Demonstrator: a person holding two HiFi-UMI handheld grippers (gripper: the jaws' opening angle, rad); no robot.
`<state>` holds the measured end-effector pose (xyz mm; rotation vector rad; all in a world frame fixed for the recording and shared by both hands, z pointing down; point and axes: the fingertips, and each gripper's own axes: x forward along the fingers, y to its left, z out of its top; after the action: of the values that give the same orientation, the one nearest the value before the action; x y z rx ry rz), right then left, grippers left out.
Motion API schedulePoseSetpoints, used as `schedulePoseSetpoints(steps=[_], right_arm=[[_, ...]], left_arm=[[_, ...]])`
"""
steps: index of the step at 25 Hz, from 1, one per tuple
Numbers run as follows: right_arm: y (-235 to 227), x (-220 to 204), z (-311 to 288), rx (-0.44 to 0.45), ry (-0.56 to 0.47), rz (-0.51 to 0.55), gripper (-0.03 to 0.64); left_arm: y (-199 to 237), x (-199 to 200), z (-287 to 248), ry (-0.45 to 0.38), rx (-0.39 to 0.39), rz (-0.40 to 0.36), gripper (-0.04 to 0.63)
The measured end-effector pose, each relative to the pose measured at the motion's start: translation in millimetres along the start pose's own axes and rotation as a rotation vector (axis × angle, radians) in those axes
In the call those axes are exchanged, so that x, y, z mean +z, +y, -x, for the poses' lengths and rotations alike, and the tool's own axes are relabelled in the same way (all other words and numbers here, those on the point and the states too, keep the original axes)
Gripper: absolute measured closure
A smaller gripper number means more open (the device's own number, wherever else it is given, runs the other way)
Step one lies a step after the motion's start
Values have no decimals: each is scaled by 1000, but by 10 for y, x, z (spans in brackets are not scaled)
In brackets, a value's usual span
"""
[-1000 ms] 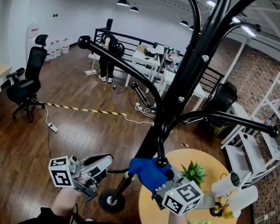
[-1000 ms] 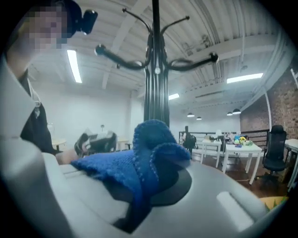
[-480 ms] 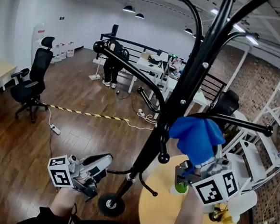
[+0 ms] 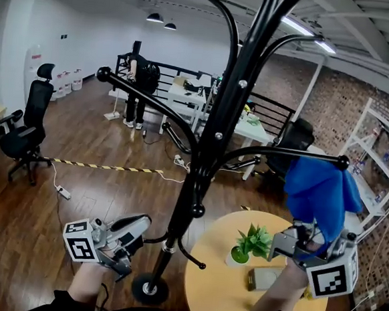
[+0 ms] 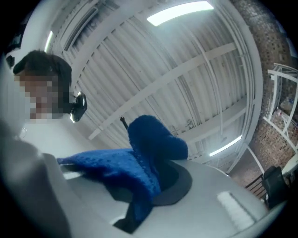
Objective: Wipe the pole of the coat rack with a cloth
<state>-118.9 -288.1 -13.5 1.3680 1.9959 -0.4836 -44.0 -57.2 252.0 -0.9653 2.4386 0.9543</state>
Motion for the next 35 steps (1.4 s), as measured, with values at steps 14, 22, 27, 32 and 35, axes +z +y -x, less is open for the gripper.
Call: schedulePoseSetpoints(steps=[14,22,27,32,35], right_arm=[[76,-614,-222,19,94,-52,595],[248,-1711,-414,65,308,-94,595],[294,-2044,-158,45,378,-62,597],[288,-2642,317,20,540,-128,597],[304,-3011,625,25,640,-136,597]], left_arm=[[-69,10,188,-25,54,0,592],[-70,88,415,-52,112,-16,592],[-39,92,469,-58,121,-4,593],[-8,63,432,-51,113,6,592],[29,26,387,-48,110,17,592]])
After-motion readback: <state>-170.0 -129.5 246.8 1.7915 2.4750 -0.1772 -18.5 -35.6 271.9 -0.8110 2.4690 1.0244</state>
